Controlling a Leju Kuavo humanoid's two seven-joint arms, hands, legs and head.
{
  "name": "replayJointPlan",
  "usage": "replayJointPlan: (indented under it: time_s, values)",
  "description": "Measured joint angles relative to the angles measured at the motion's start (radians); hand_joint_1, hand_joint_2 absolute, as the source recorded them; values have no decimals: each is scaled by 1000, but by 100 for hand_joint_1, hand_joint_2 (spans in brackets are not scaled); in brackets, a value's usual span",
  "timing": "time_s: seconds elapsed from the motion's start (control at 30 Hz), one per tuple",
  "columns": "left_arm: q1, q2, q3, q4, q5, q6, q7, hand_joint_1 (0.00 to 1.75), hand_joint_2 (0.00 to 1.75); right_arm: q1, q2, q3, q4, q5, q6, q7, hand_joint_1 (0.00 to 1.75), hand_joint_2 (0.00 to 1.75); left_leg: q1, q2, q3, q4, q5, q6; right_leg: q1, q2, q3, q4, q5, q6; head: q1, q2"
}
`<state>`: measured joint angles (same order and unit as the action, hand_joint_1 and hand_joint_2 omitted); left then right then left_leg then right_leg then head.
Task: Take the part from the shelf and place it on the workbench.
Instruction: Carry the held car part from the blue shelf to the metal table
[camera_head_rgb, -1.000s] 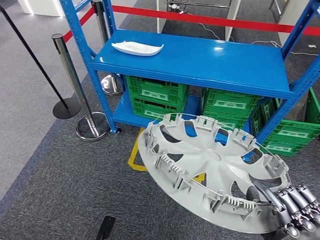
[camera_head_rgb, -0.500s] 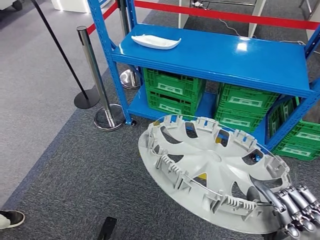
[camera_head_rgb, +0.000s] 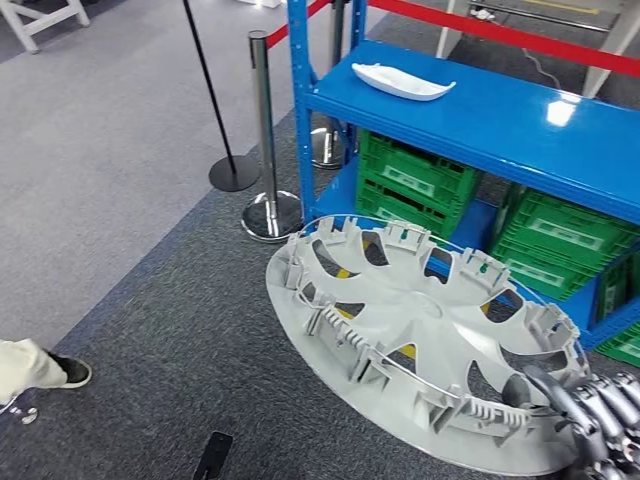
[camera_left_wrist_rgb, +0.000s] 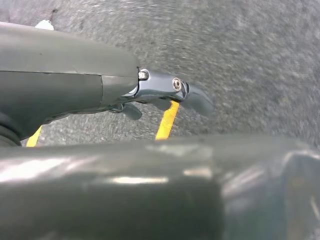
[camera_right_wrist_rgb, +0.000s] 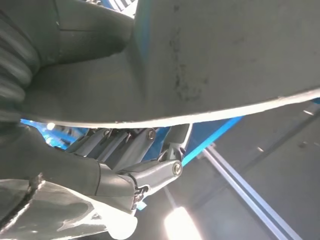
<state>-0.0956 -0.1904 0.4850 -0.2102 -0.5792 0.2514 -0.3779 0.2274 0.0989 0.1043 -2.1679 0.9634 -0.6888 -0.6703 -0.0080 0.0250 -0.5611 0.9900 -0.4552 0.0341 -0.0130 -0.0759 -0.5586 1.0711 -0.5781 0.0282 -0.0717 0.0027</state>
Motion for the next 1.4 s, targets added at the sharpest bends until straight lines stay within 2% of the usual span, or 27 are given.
replayJointPlan:
  time_s: [0.03,0.07,0.1,0.13,0.17,0.2,0.27,0.33,0.4,0.43,0.5,0.57,0.63,0.67,0.7,0.77,0.83,0.87,0.93,1.0,1.07,1.13,1.17,1.23,1.3,1.37,1.4]
  values:
    - [-1,-1,1,0,-2,0,0,0,0,0,-1,1,-1,-8,0,0,175,175,0,-12,-3,0,2,4,-1,36,-27,60,-33,1,3,0]
    - [-2,-1,2,0,-4,0,0,0,0,1,-2,2,-2,-16,0,0,175,175,-1,-25,-7,0,4,7,-1,57,-59,128,-63,1,4,0]
    - [-3,-2,3,0,-6,0,0,0,0,2,-4,4,-3,-24,0,0,175,175,-1,-38,-9,0,6,9,-1,67,-87,183,-80,2,4,0]
    - [-2,-2,3,0,-6,0,1,0,0,2,-5,5,-3,-31,0,0,175,175,-2,-52,-10,1,7,9,-1,72,-100,207,-78,2,4,0]
    - [-1,-2,4,0,-7,0,1,0,0,2,-6,7,-3,-37,0,0,175,175,-2,-67,-11,2,8,8,-2,75,-94,191,-55,2,4,0]
    - [0,-2,5,0,-7,0,1,0,0,2,-8,9,-3,-42,0,0,175,175,-1,-82,-11,4,8,6,-4,81,-71,140,-17,2,4,0]
    - [-1,-2,6,0,-7,0,1,0,0,2,-10,14,-4,-50,0,0,175,175,-1,-110,-16,16,7,-1,-11,120,-11,11,42,3,4,0]
    - [-3,-2,8,0,-8,0,1,0,0,2,-11,18,-7,-56,0,0,175,175,-1,-133,-31,27,8,-12,-14,149,17,-46,51,0,4,0]
    - [0,-1,9,0,-8,0,1,0,0,1,-12,23,-9,-57,0,0,175,175,2,-153,-43,30,13,-23,-13,136,19,-47,52,-8,4,0]
    - [3,0,10,0,-8,0,1,0,0,0,-12,26,-10,-57,0,0,175,175,1,-148,-47,35,10,-28,-14,124,19,-48,54,-13,3,0]
    - [3,0,11,0,-8,0,2,0,0,1,-12,29,-10,-58,0,0,175,175,0,-103,-75,93,-26,-40,-18,97,21,-51,56,-23,-6,0]
    - [0,0,11,0,-9,0,2,0,0,2,-13,31,-11,-68,0,0,175,175,4,-50,-133,222,-87,-51,-14,66,21,-51,54,-29,-14,0]
    - [1,0,11,0,-13,0,2,0,0,2,-13,35,-11,-81,0,0,175,175,9,-35,-173,311,-112,-55,-11,37,22,-51,51,-30,-14,0]
    - [2,0,11,0,-15,0,2,0,0,2,-13,38,-11,-86,0,0,175,175,10,-33,-168,302,-96,-53,-10,23,23,-50,50,-30,-14,0]
    - [4,1,11,0,-16,0,2,0,0,2,-13,41,-12,-90,0,0,175,175,10,-28,-144,257,-67,-50,-9,11,25,-51,48,-30,-14,0]
    - [3,1,12,0,-17,0,2,0,0,2,-13,47,-12,-94,0,0,175,175,0,11,-74,122,-9,-35,-5,-13,30,-51,43,-27,-14,0]
    - [1,2,12,0,-18,0,2,0,0,2,-14,51,-12,-99,0,0,175,175,-13,47,-39,46,5,-21,0,-34,33,-51,39,-19,-13,0]
    - [1,2,12,0,-19,-1,1,0,0,2,-15,53,-12,-102,0,0,175,175,-17,49,-39,39,0,-17,2,-46,34,-52,37,-14,-13,0]
    - [5,2,13,0,-19,-1,1,0,0,0,-17,56,-13,-107,0,0,175,175,-15,24,-38,29,4,-7,1,-58,39,-53,30,-4,-12,0]
    - [7,1,14,0,-20,-1,1,0,0,0,-21,57,-14,-110,0,0,175,175,-9,-1,-31,16,12,5,-2,-12,22,-9,-3,3,-7,0]
    - [5,-1,14,0,-21,-3,1,0,0,1,-25,56,-14,-112,0,0,175,175,-5,-27,-30,12,15,12,-4,52,-39,110,-61,4,0,0]
    - [4,-2,15,0,-22,-4,1,0,0,2,-29,56,-14,-114,0,0,175,175,-5,-55,-30,13,15,13,-2,72,-98,211,-86,6,3,0]
    - [4,-2,15,0,-22,-4,1,0,0,2,-30,56,-14,-115,0,0,175,175,-5,-70,-30,14,15,13,-2,75,-107,215,-70,6,3,0]
    - [5,-3,16,0,-22,-5,1,0,0,2,-33,57,-14,-116,0,0,175,175,-5,-100,-28,20,13,10,-5,91,-72,114,7,6,3,0]
    - [4,-4,17,0,-22,-5,1,0,0,1,-34,57,-15,-117,0,0,175,175,-5,-127,-34,31,9,2,-12,139,-21,-1,55,4,3,0]
    - [5,-4,18,0,-22,-6,1,0,0,2,-35,57,-16,-118,-1,0,175,175,-3,-149,-45,39,10,-9,-12,162,-1,-36,57,-1,2,0]
    - [6,-4,19,0,-21,-6,1,0,0,3,-36,57,-16,-119,-1,0,175,175,0,-160,-49,40,12,-15,-10,152,1,-38,59,-6,2,0]
